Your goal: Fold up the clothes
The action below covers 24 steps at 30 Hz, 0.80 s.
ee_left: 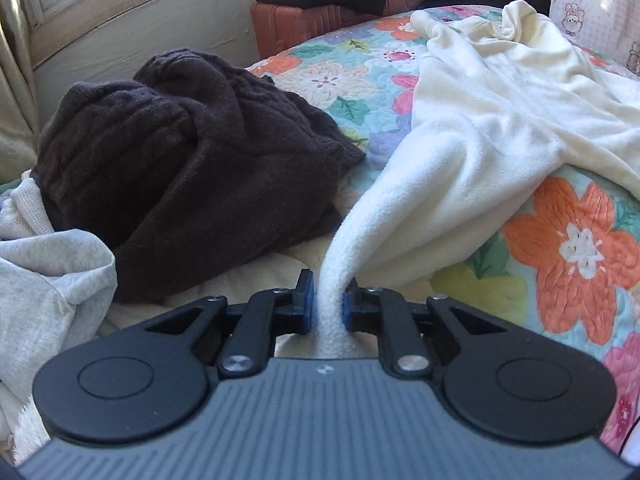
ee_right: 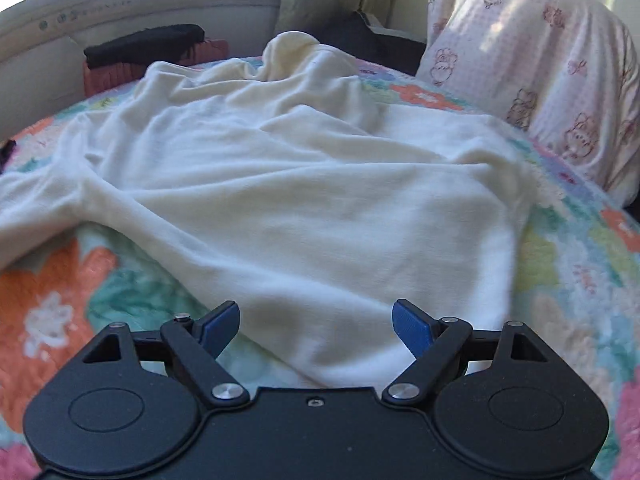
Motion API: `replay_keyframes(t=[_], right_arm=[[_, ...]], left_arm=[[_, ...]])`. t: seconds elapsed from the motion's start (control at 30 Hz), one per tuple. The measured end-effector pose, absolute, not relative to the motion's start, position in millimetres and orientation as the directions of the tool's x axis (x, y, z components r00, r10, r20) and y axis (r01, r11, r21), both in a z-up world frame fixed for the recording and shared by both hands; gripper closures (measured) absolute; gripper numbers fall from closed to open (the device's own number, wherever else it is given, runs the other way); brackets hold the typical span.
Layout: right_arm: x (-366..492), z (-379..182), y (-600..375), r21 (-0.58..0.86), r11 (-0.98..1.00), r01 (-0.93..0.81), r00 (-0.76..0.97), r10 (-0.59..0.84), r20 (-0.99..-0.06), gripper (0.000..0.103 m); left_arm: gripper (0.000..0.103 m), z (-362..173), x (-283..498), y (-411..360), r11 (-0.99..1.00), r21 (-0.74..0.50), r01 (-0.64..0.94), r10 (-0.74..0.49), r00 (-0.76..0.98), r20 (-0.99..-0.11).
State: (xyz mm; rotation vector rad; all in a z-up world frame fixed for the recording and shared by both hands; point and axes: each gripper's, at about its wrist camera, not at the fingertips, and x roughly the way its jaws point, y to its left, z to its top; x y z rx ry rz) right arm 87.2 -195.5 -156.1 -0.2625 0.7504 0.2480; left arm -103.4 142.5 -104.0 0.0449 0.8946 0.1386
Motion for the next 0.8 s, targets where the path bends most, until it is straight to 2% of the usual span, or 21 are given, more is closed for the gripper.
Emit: replay_keyframes(t=[0.03, 0.1, 0.13, 0.2, 0.27, 0.4, 0.47, 0.53, 0.57, 0.6, 0.63, 0.7, 0.77, 0.8], right_arm=[[85, -157, -203, -0.186, 0.933, -0.307, 0.716, 0.097, -0.691, 0.016], [79, -161, -223, -0.218, 0.931, -0.293, 0.72, 0.064, -0.691, 0.016], [72, -164, -237, -0.233, 0.93, -0.284, 0.723, 0.048, -0.689, 0.019], [63, -173, -255, -0.28, 0.923, -0.262, 0.75, 0.012, -0.661, 0.021], [57, -182, -270, -0.269, 0.915, -0.299, 0.747, 0.049, -0.663, 0.021], [68, -194, -294, -0.047, 0.951, -0.306, 0.705, 0.193, -0.682, 0.021], [76, -199, -305, 0.066, 0.956, -0.286, 0.691, 0.254, -0.677, 0.02], [81, -204, -304, 0.068, 0.954, -0.292, 0.698, 0.261, -0.667, 0.02], [82, -204, -301, 0.05, 0.95, -0.309, 0.708, 0.265, -0.654, 0.025], [82, -202, -298, 0.034, 0.938, -0.346, 0.713, 0.286, -0.641, 0.063], [81, -199, -295, 0.016, 0.924, -0.383, 0.716, 0.308, -0.627, 0.075], [76, -188, -292, -0.045, 0.913, -0.405, 0.75, 0.303, -0.587, 0.083], [71, -173, -299, -0.008, 0.912, -0.411, 0.761, 0.338, -0.554, 0.083], [70, -166, -304, 0.02, 0.911, -0.411, 0.761, 0.355, -0.543, 0.083]], left_arm=[[0.082, -104, -103, 144, 0.989, 0.093, -0.116, 0.145, 0.617, -0.774], [0.062, -102, -100, 150, 0.983, 0.071, -0.171, 0.162, 0.612, -0.774], [0.044, -101, -100, 154, 0.978, 0.055, -0.203, 0.17, 0.608, -0.776], [0.041, -95, -101, 162, 0.971, -0.008, -0.238, 0.144, 0.614, -0.776], [0.041, -85, -102, 163, 0.968, -0.057, -0.243, 0.115, 0.635, -0.764], [0.04, -54, -91, 128, 0.99, -0.058, -0.125, 0.05, 0.714, -0.698], [0.03, -47, -81, 97, 0.999, -0.022, -0.03, 0.008, 0.747, -0.665], [0.025, -49, -67, 62, 0.996, 0.032, 0.078, -0.038, 0.755, -0.654], [0.024, -56, -58, 43, 0.989, 0.064, 0.133, -0.058, 0.749, -0.66], [0.024, -65, -50, 24, 0.978, 0.094, 0.187, -0.077, 0.738, -0.67], [0.024, -75, -41, 5, 0.963, 0.123, 0.24, -0.095, 0.726, -0.681], [0.024, -98, -26, -30, 0.922, 0.183, 0.341, -0.118, 0.697, -0.707], [0.024, -124, -12, -61, 0.869, 0.257, 0.423, -0.111, 0.673, -0.731], [0.024, -139, -7, -72, 0.841, 0.328, 0.43, -0.062, 0.679, -0.731]])
